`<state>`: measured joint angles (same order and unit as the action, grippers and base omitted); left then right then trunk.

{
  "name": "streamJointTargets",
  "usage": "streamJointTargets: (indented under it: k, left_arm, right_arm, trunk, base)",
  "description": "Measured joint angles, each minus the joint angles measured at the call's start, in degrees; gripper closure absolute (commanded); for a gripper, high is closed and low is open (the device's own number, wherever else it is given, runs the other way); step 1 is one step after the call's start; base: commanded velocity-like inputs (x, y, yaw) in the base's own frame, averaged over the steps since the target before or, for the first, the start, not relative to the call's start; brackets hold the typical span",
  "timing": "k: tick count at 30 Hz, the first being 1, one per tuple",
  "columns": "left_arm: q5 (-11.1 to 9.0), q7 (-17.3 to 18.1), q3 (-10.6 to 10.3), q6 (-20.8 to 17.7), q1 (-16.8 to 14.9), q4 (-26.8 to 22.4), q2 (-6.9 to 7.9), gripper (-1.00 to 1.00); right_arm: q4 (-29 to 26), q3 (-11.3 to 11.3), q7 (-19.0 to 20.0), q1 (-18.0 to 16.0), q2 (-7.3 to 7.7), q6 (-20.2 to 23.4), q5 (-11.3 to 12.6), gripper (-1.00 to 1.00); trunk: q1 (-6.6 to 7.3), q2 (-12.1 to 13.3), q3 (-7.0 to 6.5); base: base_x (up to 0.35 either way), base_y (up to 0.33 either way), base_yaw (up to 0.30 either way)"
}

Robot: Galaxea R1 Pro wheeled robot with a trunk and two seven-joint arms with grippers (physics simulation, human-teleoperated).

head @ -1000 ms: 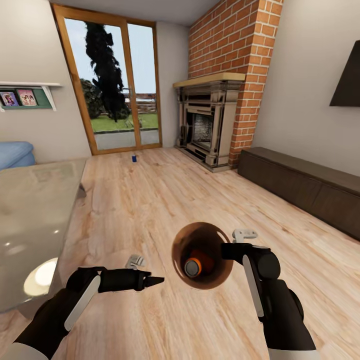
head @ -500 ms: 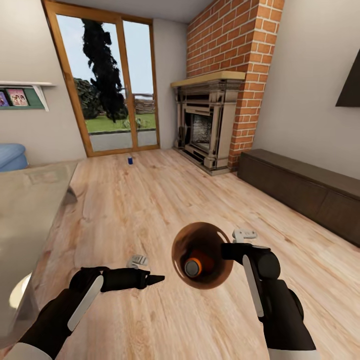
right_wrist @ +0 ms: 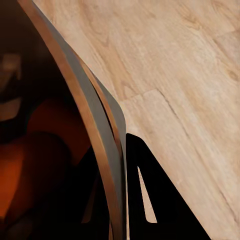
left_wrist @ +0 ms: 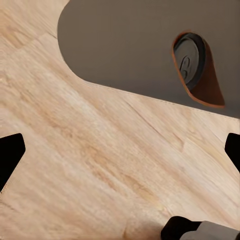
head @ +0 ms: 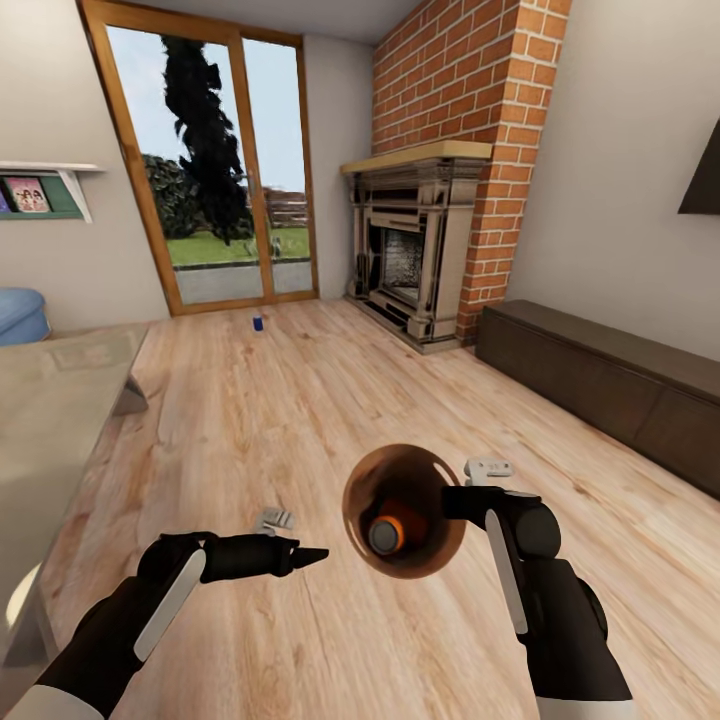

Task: Put the three can of soda from the living room inside the tash can in the kitchen.

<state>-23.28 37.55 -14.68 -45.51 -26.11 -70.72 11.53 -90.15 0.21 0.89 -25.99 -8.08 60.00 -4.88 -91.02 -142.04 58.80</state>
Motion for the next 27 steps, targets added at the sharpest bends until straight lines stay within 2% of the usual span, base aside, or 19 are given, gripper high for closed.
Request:
streamJointTargets:
  k: [21, 27]
  left_arm:
    - [-0.41, -0.11, -0.16, -0.19, 0.0, 0.4, -0.01, -1.0]
    - [-0.44, -0.19, -0.13, -0.19, 0.0, 0.4, -0.01, -1.0]
  right_arm:
    - [0.0, -0.04, -0.01, 0.0, 0.0, 0.0, -0.27, 1.0]
    - [0.01, -0.03, -0.04, 0.0, 0.0, 0.0, -0.76, 1.0]
  trunk:
    - [0.0, 0.0, 0.0]
    - [0.0, 0.0, 0.0]
  base:
    - [0.333, 0.0, 0.001]
    - [0.337, 0.0, 0.174]
